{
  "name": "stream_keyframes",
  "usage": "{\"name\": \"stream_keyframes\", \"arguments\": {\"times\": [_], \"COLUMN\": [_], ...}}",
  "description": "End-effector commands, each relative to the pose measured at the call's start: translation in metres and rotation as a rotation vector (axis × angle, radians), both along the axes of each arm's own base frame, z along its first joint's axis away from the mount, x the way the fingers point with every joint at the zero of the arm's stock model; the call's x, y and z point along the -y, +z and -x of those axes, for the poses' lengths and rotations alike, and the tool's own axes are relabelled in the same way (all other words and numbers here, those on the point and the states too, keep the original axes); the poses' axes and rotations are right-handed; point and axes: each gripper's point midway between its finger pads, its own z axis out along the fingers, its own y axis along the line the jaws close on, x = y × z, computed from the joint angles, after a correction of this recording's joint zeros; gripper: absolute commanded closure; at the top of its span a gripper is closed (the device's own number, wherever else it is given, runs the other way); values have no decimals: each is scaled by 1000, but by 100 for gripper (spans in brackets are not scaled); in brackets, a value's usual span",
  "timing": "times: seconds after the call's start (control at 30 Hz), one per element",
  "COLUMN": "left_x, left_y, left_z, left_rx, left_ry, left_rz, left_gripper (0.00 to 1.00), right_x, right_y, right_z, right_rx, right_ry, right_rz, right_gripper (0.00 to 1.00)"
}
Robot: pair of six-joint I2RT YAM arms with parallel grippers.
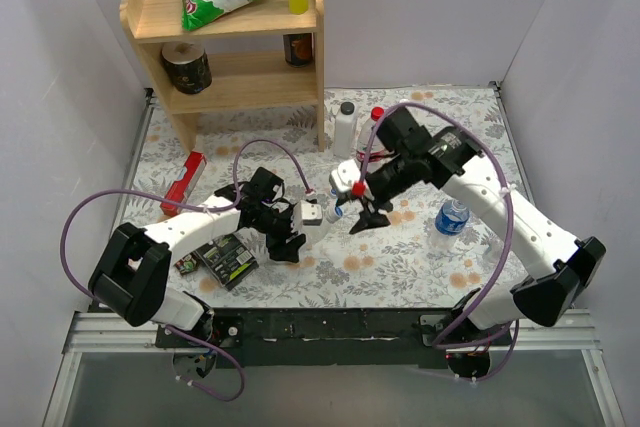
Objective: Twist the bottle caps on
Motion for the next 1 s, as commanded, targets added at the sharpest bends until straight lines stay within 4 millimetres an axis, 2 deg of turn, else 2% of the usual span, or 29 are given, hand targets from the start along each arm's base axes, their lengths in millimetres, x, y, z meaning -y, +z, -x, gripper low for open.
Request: {"name": "stream_keyframes", "arguments": {"times": [0.0,0.1,0.3,0.5,0.63,0.97], "left_x": [9,11,13,15,17,21], "left_y": [25,30,33,37,40,43], "left_z": [25,26,25,23,20,16], "left_rx": [-49,-62,-58,-52,-35,-14], "left_ry": [-158,-170,-180,-185,-187,-191], "left_rz": [102,114,121,131,138,156], "left_gripper": [100,100,100,100,100,100], "right_x": [3,-1,-10,-12,-10,-18], "right_y": [-25,-27,-23,-28,-37,-45], "right_z": [-7,-11,-14,-4,0,-8], "right_rx": [319,398,429,430,418,389], "right_ry": [137,161,173,249,292,288], "right_rz": [-2,-22,-58,-74,-52,-28], "right_gripper": [34,34,34,37,43,62]}}
